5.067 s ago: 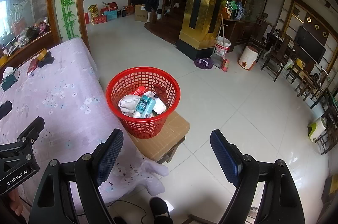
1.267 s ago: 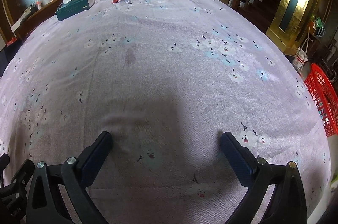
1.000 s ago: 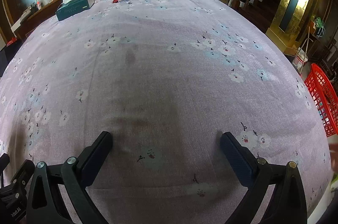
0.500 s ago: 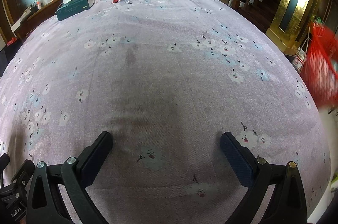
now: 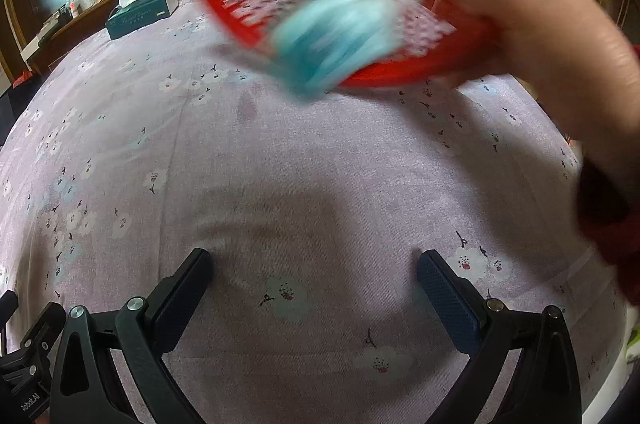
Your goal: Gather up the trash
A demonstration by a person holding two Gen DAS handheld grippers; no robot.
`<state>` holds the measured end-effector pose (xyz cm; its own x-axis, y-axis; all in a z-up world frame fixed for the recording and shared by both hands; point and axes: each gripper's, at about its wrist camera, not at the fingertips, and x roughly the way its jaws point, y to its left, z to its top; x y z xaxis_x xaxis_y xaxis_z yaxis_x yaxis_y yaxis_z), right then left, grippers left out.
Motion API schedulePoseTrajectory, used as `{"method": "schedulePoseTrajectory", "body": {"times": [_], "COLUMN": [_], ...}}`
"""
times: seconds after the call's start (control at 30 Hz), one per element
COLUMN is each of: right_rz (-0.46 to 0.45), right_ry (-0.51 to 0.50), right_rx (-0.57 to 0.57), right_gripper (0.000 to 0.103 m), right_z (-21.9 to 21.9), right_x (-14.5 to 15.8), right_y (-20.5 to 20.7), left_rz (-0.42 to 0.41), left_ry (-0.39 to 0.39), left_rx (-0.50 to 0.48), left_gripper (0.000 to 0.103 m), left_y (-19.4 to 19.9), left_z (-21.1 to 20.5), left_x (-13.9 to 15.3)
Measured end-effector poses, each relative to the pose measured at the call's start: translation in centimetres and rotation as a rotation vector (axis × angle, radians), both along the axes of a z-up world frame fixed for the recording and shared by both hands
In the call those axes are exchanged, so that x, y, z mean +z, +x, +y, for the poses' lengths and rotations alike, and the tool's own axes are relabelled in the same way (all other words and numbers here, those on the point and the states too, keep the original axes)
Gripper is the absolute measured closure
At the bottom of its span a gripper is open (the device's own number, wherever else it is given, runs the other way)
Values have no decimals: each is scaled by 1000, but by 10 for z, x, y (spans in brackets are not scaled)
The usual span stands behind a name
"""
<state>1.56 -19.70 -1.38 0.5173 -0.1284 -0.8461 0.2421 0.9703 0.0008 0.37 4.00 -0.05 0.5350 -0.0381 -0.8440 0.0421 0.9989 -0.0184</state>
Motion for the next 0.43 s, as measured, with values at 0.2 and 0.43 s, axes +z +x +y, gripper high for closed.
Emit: {"method": "schedulePoseTrajectory", "body": {"times": [0.2,0.43], "right_rz": [0,0], "right_ry": [0,0], "right_rx": [0,1], "right_gripper": [0,0], "right_z": [1,0], "right_x": [0,0], "right_y": [-1,-2], "left_rz": [0,-1], "left_ry": [0,2], "left_rx": [0,0], "left_gripper": [0,0], "left_y": [0,1], "left_z": [0,0], "left_x": [0,0]}}
